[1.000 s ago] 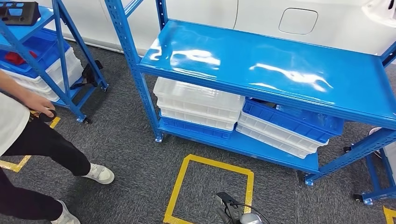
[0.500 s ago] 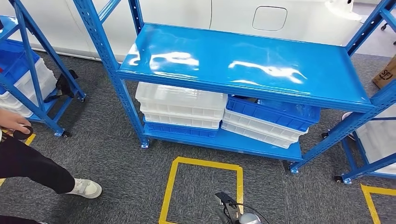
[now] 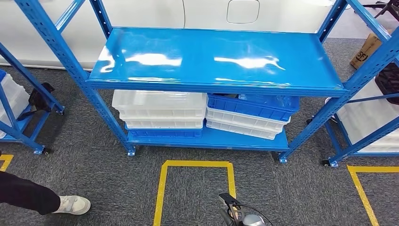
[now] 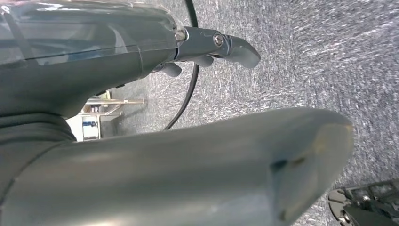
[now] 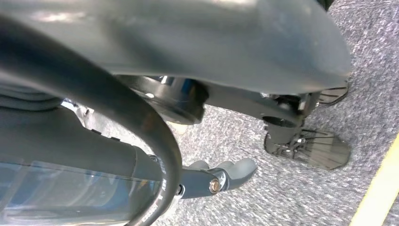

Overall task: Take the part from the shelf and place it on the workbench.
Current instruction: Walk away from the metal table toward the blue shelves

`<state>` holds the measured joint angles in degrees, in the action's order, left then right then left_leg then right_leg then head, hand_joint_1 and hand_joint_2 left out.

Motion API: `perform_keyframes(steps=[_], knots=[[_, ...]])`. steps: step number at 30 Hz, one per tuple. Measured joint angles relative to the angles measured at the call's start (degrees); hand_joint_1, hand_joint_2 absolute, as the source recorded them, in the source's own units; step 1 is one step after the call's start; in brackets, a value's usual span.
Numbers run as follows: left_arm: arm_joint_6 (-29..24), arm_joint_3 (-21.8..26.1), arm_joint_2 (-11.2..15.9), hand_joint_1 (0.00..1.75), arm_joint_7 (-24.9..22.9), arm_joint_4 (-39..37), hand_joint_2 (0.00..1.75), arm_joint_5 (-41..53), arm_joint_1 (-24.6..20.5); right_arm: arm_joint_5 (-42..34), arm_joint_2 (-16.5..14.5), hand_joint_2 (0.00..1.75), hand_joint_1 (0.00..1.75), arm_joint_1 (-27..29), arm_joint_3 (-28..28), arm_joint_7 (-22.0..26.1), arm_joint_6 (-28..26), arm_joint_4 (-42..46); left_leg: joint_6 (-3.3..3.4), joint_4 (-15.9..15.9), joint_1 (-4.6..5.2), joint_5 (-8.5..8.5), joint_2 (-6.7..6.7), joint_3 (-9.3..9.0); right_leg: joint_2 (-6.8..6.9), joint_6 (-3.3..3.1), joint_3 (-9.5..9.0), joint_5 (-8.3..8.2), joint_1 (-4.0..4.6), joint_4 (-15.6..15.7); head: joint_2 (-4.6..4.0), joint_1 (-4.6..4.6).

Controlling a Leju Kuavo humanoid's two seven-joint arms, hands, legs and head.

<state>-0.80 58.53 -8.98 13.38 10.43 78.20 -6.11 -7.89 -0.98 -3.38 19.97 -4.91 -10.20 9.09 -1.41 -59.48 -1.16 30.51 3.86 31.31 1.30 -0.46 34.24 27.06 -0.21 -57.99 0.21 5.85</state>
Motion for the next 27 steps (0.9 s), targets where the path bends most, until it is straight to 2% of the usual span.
perform_keyframes(steps=[2, 4, 5, 6, 7, 8, 10, 11, 12, 14, 16, 17, 18, 19, 20, 21, 22, 23, 25, 26, 27], knots=[[0.0, 0.0, 0.0, 0.0, 0.0, 0.0, 0.0, 0.0, 0.0, 0.0, 0.0, 0.0, 0.0, -0.1, 0.0, 0.0, 0.0, 0.0, -0.23, -5.2, -0.19, 3.08, -2.1, 2.17, -0.83, -0.73, -0.31, -0.06, -0.33, 0.2, -0.01, -0.11], [-0.1, 0.0, 0.0, 0.0, 0.0, 0.0, 0.0, 0.0, 0.1, 0.0, 0.0, 0.0, 0.0, -0.2, 0.0, 0.0, 0.0, 0.0, -0.23, -13.3, -0.11, 6.59, -3.39, 6.08, -1.77, -1.11, -0.46, 0.02, -0.28, 0.2, -0.01, -0.18], [-0.1, 0.0, 0.0, 0.0, 0.0, 0.0, 0.0, 0.0, 0.1, 0.0, 0.0, 0.0, 0.0, -0.2, 0.0, 0.0, 0.0, 0.0, -0.2, -16.0, -0.06, 7.18, -3.6, 7.51, -2.3, -1.15, -0.54, 0.06, -0.24, 0.2, -0.01, -0.18], [-0.1, 0.0, 0.0, 0.0, 0.0, 0.0, 0.0, 0.0, 0.1, 0.0, 0.0, 0.0, 0.0, -0.1, 0.0, 0.0, 0.0, 0.0, -0.15, -16.6, -0.05, 6.6, -3.68, 8.05, -2.88, -1.17, -0.65, 0.09, -0.21, 0.1, -0.01, -0.18], [-0.1, 0.0, 0.0, 0.0, 0.0, 0.0, 0.0, 0.0, 0.1, 0.0, 0.0, 0.0, 0.0, -0.1, 0.0, 0.0, 0.0, 0.0, -0.07, -14.8, -0.08, 4.87, -3.78, 7.51, -3.51, -1.15, -0.8, 0.13, -0.2, 0.1, -0.01, -0.18], [-0.1, 0.0, 0.0, 0.0, 0.0, 0.0, 0.0, 0.0, 0.1, 0.0, 0.0, 0.0, 0.0, -0.1, 0.0, 0.0, 0.0, 0.0, 0.02, -11.1, -0.12, 2.43, -4.16, 6.08, -4.13, -1.08, -0.96, 0.2, -0.21, 0.1, -0.01, -0.18], [-0.1, 0.0, 0.1, 0.0, 0.0, 0.0, 0.0, 0.0, 0.0, 0.0, -0.1, 0.0, 0.0, -0.2, 0.0, 0.0, 0.0, 0.0, 0.25, -3.4, -0.34, -1.14, -6.31, 2.97, -5.24, -0.78, -1.01, 0.4, -0.13, -0.1, -0.01, -0.19], [-0.1, 0.0, 0.1, 0.0, 0.2, 0.0, 0.0, 0.1, 0.0, 0.0, -0.1, 0.0, 0.0, -0.3, 0.0, 0.0, 0.0, 0.0, 0.33, -1.2, -0.4, -1.82, -7.29, 2.16, -5.68, -0.53, -0.86, 0.42, -0.09, -0.3, 0.0, -0.19], [0.0, 0.0, 0.1, 0.0, 0.4, 0.0, 0.0, 0.1, 0.1, 0.0, -0.1, 0.0, 0.0, -0.3, 0.0, 0.0, 0.0, 0.0, 0.45, -0.4, -0.36, -1.81, -7.87, 1.89, -6.1, -0.25, -0.65, 0.39, -0.11, -0.3, 0.0, -0.21], [0.1, 0.0, 0.1, 0.0, 0.5, 0.0, 0.0, 0.1, 0.0, 0.0, 0.0, 0.0, 0.0, -0.2, 0.0, -0.1, 0.0, 0.0, 0.83, -0.1, -0.25, -1.9, -7.3, 1.91, -6.81, 0.37, -0.37, 0.24, -0.3, -0.2, 0.0, -0.23], [0.1, 0.0, 0.1, 0.0, 0.0, 0.0, 0.0, 0.1, 0.0, 0.0, 0.1, 0.0, 0.0, 0.0, 0.0, -0.1, 0.0, 0.0, 1.43, 0.3, -0.4, -2.12, -6.32, 1.76, -5.62, 0.86, 0.4, 1.17, -0.31, -1.5, -0.01, -0.1], [0.1, 0.0, 0.1, 0.0, -0.3, 0.0, 0.0, 0.1, 0.0, 0.0, 0.1, 0.0, 0.0, 0.0, 0.0, -0.2, 0.0, 0.0, 1.69, 0.5, -0.51, -2.2, -5.7, 1.69, -4.54, 1.03, 1.56, 2.49, -0.32, -3.8, -0.01, -0.01], [0.0, 0.0, 0.1, 0.0, -0.4, 0.0, 0.0, 0.1, 0.0, 0.0, 0.1, 0.0, 0.0, -0.1, 0.0, -0.2, 0.0, 0.0, 1.86, 0.5, -0.43, -2.19, -5.07, 1.64, -3.34, 1.15, 3.28, 4.22, -0.37, -7.3, -0.01, 0.09], [0.0, 0.0, 0.1, 0.0, -0.5, 0.0, 0.0, 0.1, 0.0, 0.0, 0.1, 0.0, 0.0, -0.2, 0.0, -0.2, 0.0, 0.0, 1.98, 0.5, -0.37, -2.14, -4.41, 1.64, -2.69, 1.23, 5.31, 5.96, -0.48, -11.3, 0.0, 0.14], [0.0, 0.0, 0.1, 0.0, -0.5, 0.0, 0.0, 0.1, 0.0, 0.0, 0.1, 0.0, 0.0, -0.3, 0.0, -0.2, 0.0, 0.0, 2.03, 0.5, -0.31, -2.09, -3.78, 1.63, -2.39, 1.3, 7.05, 7.08, -0.58, -14.6, 0.0, 0.14], [0.1, 0.0, 0.1, 0.0, -0.5, 0.0, 0.0, 0.1, 0.0, 0.0, 0.1, 0.0, 0.0, -0.3, 0.0, -0.2, 0.0, 0.0, 2.06, 0.5, -0.28, -2.02, -3.22, 1.6, -2.24, 1.35, 8.0, 7.22, -0.61, -16.4, 0.0, 0.14], [0.1, 0.0, 0.1, 0.0, -0.5, 0.0, 0.0, 0.1, 0.0, 0.0, 0.1, 0.0, 0.0, -0.2, 0.0, -0.2, 0.0, 0.0, 2.02, 0.5, -0.28, -1.94, -2.79, 1.53, -2.13, 1.37, 7.82, 6.27, -0.62, -15.9, 0.01, 0.14], [0.1, 0.0, 0.1, 0.0, -0.5, 0.0, 0.0, 0.1, 0.0, 0.0, 0.1, 0.0, 0.0, -0.2, 0.0, -0.3, -0.1, 0.0, 1.95, 0.5, -0.29, -1.83, -2.44, 1.39, -2.0, 1.35, 6.48, 4.44, -0.61, -13.1, 0.01, 0.14], [0.1, 0.0, 0.1, 0.0, -0.5, 0.0, 0.0, 0.1, -0.1, 0.0, 0.2, 0.0, 0.0, -0.2, 0.0, -0.3, -0.4, 0.0, 1.6, 0.5, -0.16, -1.55, -2.0, 1.13, -1.27, 1.07, 2.32, 0.9, -0.39, -5.0, 0.01, 0.14], [0.0, 0.0, 0.1, 0.0, -0.5, 0.0, 0.0, 0.1, -0.1, 0.1, 0.2, 0.0, 0.0, -0.2, 0.0, -0.3, -0.5, 0.0, 1.37, 0.4, -0.05, -1.43, -1.86, 1.08, -0.92, 0.93, 0.82, 0.08, -0.22, -2.1, 0.01, 0.12], [0.0, 0.0, 0.1, 0.0, -0.5, 0.0, 0.0, 0.1, -0.1, 0.1, 0.2, 0.0, 0.0, -0.2, 0.0, -0.3, -0.7, 0.0, 1.12, 0.4, 0.07, -1.35, -1.78, 1.06, -0.68, 0.77, 0.07, -0.05, -0.03, -0.6, 0.01, 0.1]])
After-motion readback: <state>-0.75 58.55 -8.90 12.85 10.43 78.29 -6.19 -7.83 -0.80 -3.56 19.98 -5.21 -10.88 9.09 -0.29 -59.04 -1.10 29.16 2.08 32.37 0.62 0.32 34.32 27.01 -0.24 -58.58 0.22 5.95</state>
